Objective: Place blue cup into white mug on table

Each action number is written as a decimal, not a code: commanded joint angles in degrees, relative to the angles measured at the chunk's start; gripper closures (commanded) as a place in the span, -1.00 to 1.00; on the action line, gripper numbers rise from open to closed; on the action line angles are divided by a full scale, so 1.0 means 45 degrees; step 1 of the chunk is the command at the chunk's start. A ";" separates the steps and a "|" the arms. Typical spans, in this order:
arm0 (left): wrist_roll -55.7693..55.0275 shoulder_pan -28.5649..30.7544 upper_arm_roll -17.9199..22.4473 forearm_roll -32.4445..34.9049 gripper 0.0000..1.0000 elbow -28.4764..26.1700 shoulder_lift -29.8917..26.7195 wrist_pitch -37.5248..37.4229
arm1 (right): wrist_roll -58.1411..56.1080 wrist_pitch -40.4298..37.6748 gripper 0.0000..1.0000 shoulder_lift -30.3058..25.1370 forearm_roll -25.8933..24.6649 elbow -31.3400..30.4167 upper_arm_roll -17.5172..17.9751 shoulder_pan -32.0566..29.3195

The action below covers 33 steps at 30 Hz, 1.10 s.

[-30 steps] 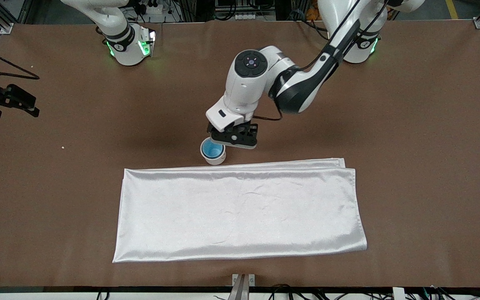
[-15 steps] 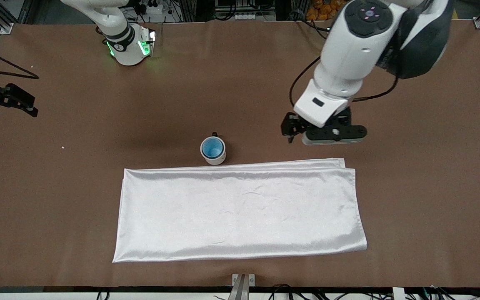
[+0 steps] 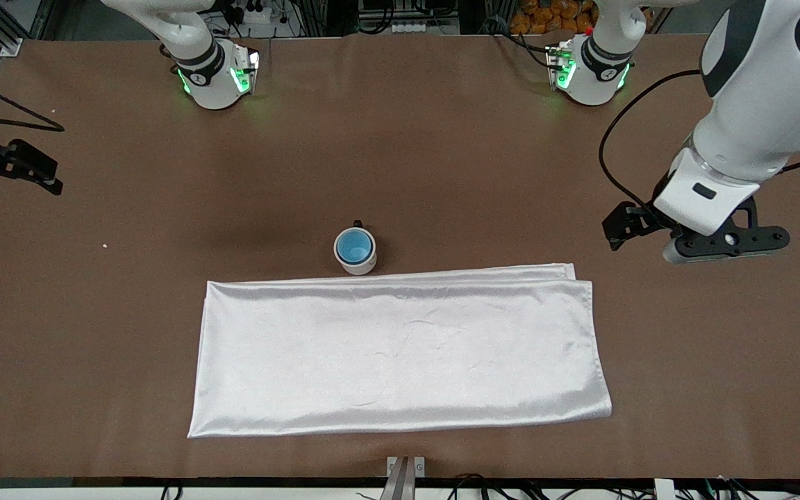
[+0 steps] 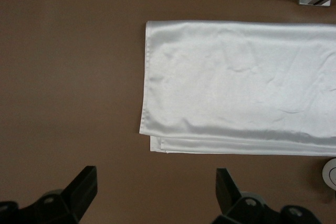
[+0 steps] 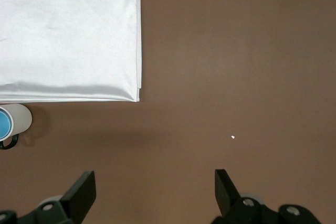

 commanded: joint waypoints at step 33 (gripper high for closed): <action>0.1415 0.1985 -0.0039 -0.0409 -1.00 -0.1610 -0.1901 -0.0521 | 0.0116 0.0011 -1.00 -0.0009 -0.0147 0.0029 -0.0031 0.0076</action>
